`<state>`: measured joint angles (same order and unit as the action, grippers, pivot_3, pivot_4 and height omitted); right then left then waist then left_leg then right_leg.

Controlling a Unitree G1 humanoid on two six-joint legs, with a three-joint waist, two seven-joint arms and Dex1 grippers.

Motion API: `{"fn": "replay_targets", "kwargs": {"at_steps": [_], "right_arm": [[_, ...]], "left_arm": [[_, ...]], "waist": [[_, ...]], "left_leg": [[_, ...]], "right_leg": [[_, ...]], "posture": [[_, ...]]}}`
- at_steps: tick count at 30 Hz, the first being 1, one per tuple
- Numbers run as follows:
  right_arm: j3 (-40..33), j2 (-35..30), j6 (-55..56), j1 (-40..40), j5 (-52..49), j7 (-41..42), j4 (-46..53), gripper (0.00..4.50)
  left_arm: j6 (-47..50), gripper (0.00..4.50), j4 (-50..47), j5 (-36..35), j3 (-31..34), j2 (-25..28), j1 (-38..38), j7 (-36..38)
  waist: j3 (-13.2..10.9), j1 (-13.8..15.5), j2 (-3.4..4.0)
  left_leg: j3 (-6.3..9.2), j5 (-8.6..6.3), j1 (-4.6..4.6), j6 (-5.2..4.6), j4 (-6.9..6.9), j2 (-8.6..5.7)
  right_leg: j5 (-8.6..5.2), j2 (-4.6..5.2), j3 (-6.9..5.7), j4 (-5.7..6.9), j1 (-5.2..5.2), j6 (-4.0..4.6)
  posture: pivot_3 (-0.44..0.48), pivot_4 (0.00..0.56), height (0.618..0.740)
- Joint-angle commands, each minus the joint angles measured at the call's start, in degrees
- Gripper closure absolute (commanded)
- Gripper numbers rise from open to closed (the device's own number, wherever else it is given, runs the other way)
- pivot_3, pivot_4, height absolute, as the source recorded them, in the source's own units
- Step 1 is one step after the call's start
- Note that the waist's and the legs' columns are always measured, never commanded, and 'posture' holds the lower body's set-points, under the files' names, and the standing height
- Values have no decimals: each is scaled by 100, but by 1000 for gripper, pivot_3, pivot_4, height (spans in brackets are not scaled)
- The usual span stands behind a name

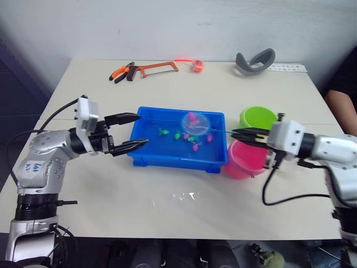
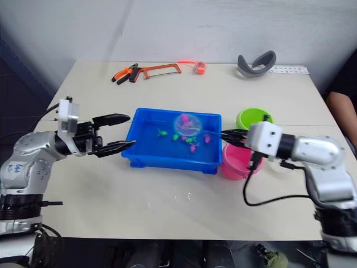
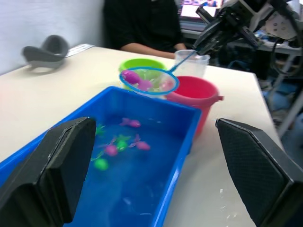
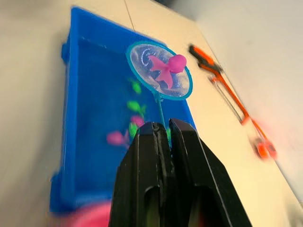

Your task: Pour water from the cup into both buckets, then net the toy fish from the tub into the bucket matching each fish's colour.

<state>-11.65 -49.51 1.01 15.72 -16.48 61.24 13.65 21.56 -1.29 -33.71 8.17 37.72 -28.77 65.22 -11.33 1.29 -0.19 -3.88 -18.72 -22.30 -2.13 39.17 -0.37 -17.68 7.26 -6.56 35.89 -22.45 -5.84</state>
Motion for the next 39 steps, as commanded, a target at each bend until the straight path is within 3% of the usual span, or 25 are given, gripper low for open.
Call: {"fn": "replay_targets", "kwargs": {"at_steps": [1,6,12,19,27,39], "right_arm": [[-1018,-305,167,-618,-155,36,337,4500],[-2388,-292,263,-1988,-125,97,595,4500],[-2902,-101,1311,-3028,484,15,426,4500],[-2835,-30,3359,-3216,1643,-702,-155,4500],[-2789,-69,4787,-3194,3303,-1882,-753,4500],[-2692,-299,5718,-2998,4778,-3610,-1202,4500]], "left_arm": [[13,87,-194,-111,-213,-190,-234,101],[-46,87,-121,-40,-565,-565,-414,195],[-223,87,132,75,-773,-835,-450,329],[-431,87,449,158,-855,-993,-535,448],[-558,87,550,224,-862,-1177,-518,428],[-598,87,621,255,-940,-1559,-508,277]], "waist": [[0,14,0],[0,23,1],[1,1,1],[0,5,1],[0,5,1],[0,-2,1]], "left_leg": [[-3,0,3,0,0,0],[-1,1,9,-1,0,2],[-4,2,25,-3,-1,2],[-6,1,81,2,-10,3],[-4,-2,100,4,-13,4],[-5,-2,102,5,-13,5]], "right_leg": [[0,-6,0,1,1,0],[0,-13,2,2,9,0],[1,-17,10,1,21,-1],[0,-18,27,-31,74,-1],[0,5,27,-33,93,-1],[0,5,31,-34,94,0]], "posture": [[0,150,740],[0,150,740],[0,150,740],[0,150,740],[0,150,740],[0,150,740]]}}
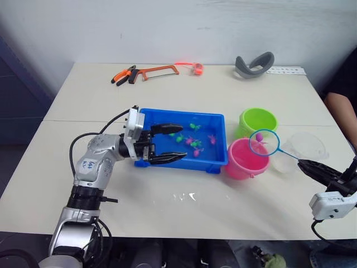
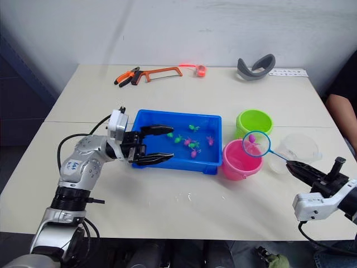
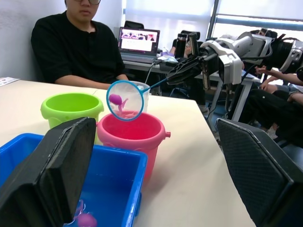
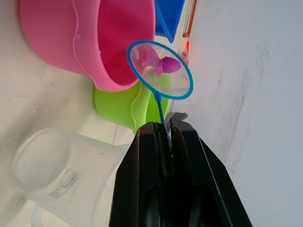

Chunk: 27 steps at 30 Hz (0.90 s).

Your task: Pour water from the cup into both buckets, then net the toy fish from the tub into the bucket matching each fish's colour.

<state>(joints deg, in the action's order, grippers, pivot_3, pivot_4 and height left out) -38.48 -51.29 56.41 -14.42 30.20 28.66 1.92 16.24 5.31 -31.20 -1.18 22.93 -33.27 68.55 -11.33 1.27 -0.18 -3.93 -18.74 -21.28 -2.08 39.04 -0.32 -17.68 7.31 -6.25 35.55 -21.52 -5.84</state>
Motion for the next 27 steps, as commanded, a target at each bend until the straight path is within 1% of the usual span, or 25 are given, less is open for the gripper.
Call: {"fn": "replay_targets", "kwargs": {"at_steps": [1,9,16,20,27], "right_arm": [[17,-145,243,13,185,-458,-45,4500],[-56,-251,322,-320,479,-939,-181,4500],[-60,-352,166,-578,259,-1114,-360,4500],[-48,-128,-440,-702,66,-1020,-60,4500],[27,-140,-721,-872,-93,-962,381,4500]], "left_arm": [[-73,87,-29,10,-15,-120,-57,-77],[-239,87,236,98,-31,-361,-113,-88],[-399,87,442,153,-12,-498,-157,-73],[-463,87,512,174,9,-551,-141,-74],[-550,87,601,182,36,-604,-126,-75]], "waist": [[0,1,0],[0,1,0],[0,-2,0],[0,0,0],[0,1,0]], "left_leg": [[0,0,0,0,0,0],[0,0,0,0,-1,0],[0,0,0,0,-1,1],[0,0,1,0,-1,1],[1,0,0,0,-2,1]], "right_leg": [[0,0,0,0,0,0],[0,0,-1,-3,1,0],[0,1,0,-5,2,1],[0,2,0,-6,2,1],[-1,4,-1,-7,2,1]], "posture": [[0,150,740],[0,150,740],[0,150,740],[0,150,740],[0,150,740]]}}
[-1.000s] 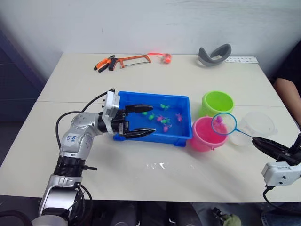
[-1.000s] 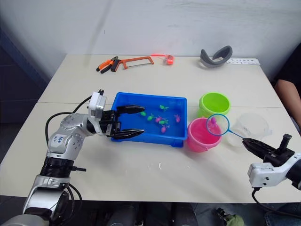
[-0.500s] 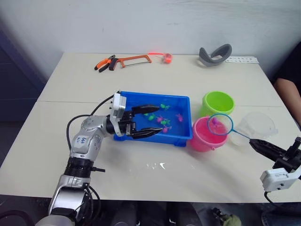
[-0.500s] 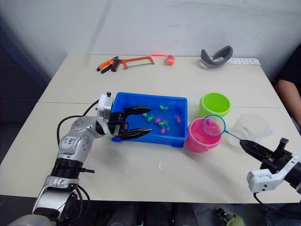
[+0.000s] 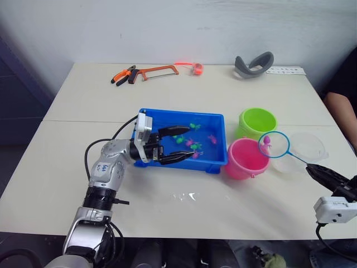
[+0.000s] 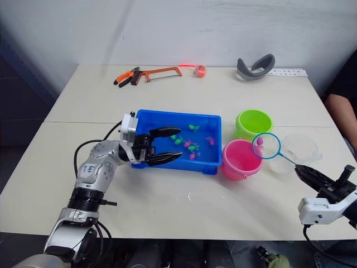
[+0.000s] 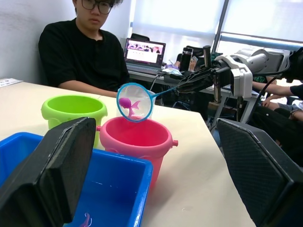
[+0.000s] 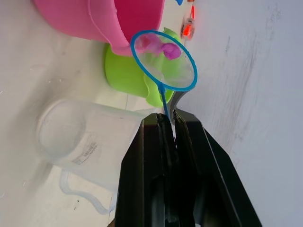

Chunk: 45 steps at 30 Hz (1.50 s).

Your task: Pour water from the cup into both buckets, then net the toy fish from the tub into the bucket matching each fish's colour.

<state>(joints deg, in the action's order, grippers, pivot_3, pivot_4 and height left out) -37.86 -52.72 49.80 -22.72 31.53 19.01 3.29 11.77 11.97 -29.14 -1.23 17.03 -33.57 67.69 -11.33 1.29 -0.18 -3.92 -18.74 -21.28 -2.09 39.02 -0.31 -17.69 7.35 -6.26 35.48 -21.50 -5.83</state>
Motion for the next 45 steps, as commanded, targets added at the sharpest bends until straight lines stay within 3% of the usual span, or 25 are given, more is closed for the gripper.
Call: {"fn": "replay_targets", "kwargs": {"at_steps": [1,15,30,45], "right_arm": [[-15,-31,-75,-79,-207,43,294,4500],[-213,-136,-92,-151,769,-207,653,4500],[-121,-207,255,-37,2107,-1794,570,4500],[40,-254,64,-381,2550,-2264,782,4500]], "left_arm": [[-109,87,-70,-21,39,-29,-89,1],[-204,87,-82,-13,6,-253,-26,-107],[-517,87,129,147,-183,-459,-183,81],[-592,87,385,138,-128,-628,-320,63]], "waist": [[0,0,0],[0,5,0],[0,7,0],[0,5,0]], "left_leg": [[0,0,0,0,0,0],[0,0,0,0,0,-1],[-1,0,-2,0,-2,-1],[-1,0,-1,1,-4,0]], "right_leg": [[0,0,0,-1,0,0],[0,-1,0,-2,0,0],[0,-5,0,-5,0,0],[0,-17,2,-7,0,0]], "posture": [[0,150,740],[0,150,740],[0,150,740],[0,150,740]]}}
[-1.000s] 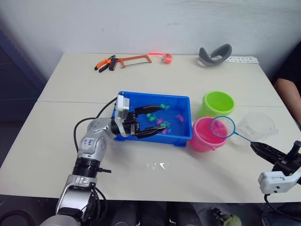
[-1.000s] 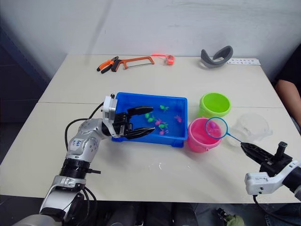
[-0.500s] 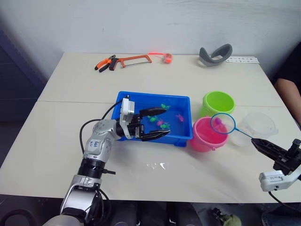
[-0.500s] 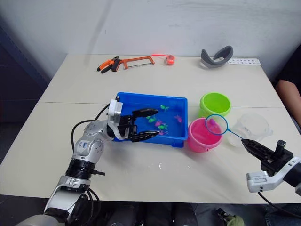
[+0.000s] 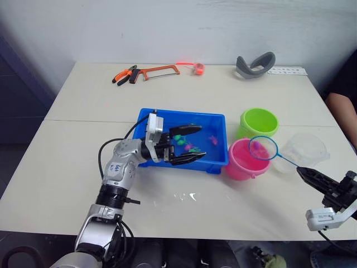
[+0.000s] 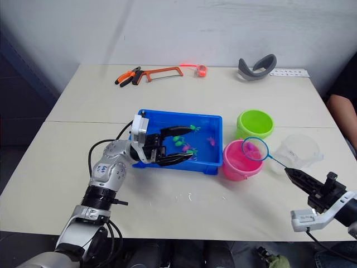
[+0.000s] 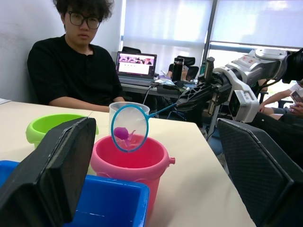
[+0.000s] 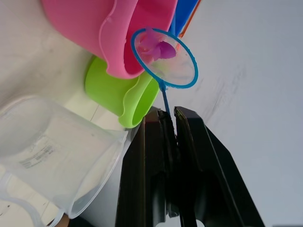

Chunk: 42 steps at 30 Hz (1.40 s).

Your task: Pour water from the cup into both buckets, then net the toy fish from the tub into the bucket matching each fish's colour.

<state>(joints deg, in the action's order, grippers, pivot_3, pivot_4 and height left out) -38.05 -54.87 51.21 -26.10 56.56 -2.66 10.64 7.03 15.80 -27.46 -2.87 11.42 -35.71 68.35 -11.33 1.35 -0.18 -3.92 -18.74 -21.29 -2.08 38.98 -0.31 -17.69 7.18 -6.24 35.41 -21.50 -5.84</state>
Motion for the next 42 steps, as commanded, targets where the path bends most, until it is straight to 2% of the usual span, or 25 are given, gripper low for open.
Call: {"fn": "replay_targets", "kwargs": {"at_steps": [1,8,14,20,25,37,42], "right_arm": [[105,-54,-118,-12,84,-114,30,4500],[227,-164,-172,239,-142,-258,90,4500],[130,-331,-282,265,-1153,347,-29,4500],[119,-340,-251,375,-1492,559,58,4500],[-66,-85,-407,216,-1594,726,226,4500],[-500,10,-96,-76,-1056,826,774,4500],[-651,-218,99,-42,-620,711,614,4500]], "left_arm": [[-138,87,25,-26,36,-86,-106,-5],[-253,87,143,-18,71,-216,-156,-59],[-431,87,325,-9,80,-344,-186,-93],[-475,87,379,-5,83,-356,-208,-82],[-496,87,415,-7,101,-315,-213,-56],[-569,87,443,-8,98,-412,-138,-100],[-652,87,530,3,93,-508,-144,-107]], "waist": [[0,-1,0],[0,0,0],[0,2,-1],[0,1,-1],[-1,9,-1],[0,5,-1],[-1,9,-1]], "left_leg": [[0,0,0,0,0,0],[0,0,0,1,-1,0],[0,0,-1,0,-1,0],[1,0,-1,0,-1,0],[3,0,-3,0,-2,0],[3,0,-2,0,-3,1],[3,0,-2,0,-3,0]], "right_leg": [[0,-4,0,0,0,0],[0,-7,1,0,0,0],[0,-8,0,-3,1,0],[0,-7,-2,-3,1,0],[0,-7,-3,-5,1,0],[0,-7,-3,-6,0,0],[0,-9,-2,-7,0,0]], "posture": [[0,150,740],[0,150,740],[0,150,740],[0,150,740],[0,150,740],[0,150,740],[0,150,740]]}}
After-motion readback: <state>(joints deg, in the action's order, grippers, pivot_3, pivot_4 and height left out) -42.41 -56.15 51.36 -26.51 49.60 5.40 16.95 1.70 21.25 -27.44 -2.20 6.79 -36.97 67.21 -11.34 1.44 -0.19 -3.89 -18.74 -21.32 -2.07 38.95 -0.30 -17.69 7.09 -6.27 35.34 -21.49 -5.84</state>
